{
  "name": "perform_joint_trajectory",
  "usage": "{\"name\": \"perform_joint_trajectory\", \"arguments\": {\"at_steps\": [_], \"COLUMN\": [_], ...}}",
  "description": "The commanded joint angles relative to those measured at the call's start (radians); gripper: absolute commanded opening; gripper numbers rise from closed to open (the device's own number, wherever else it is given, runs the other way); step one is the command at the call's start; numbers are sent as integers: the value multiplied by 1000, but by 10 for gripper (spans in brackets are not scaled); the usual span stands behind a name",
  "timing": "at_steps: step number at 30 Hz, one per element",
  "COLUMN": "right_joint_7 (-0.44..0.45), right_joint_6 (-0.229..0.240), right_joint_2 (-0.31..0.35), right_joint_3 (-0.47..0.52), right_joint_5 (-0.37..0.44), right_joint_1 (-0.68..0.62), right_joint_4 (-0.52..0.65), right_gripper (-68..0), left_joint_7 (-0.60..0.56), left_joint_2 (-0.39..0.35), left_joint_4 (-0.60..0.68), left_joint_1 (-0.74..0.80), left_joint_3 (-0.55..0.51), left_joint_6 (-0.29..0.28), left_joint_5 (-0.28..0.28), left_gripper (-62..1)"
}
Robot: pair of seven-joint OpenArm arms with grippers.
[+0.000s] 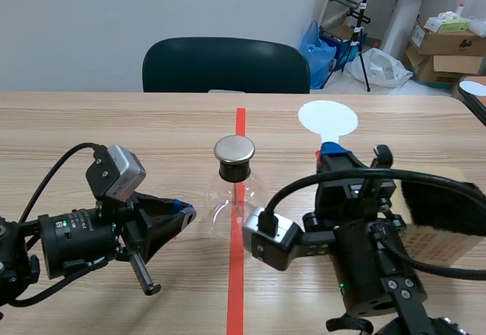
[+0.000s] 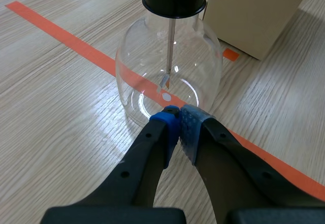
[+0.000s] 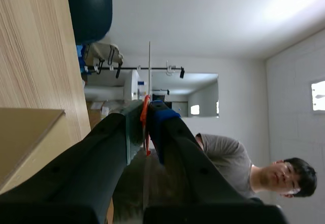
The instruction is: Do the electroscope experiment
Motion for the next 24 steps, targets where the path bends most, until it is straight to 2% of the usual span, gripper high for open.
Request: {"name": "perform_joint_trajectory", "arguments": {"at_steps": [1,7,24], "right_joint_7": [-31,-87,-75], "right_joint_6": [-11,-11,-15], "right_joint_2": [5,5,5], "right_joint_3": [8,8,8], "right_joint_5": [-4,0,-1], "right_joint_1": [14,14,14], "right_joint_4": [19,19,19], "right_gripper": [-667,-667,-667], "left_joint_7": [-11,-11,-11], "left_joint_2": [3,3,3], "left_joint_4": [17,17,17], "left_joint_1": [2,2,2], "left_joint_3": [-8,-8,-8], "left_joint_6": [-2,-2,-2], "left_joint_5": [-13,-13,-13], "left_gripper": [-579,-579,-579]}}
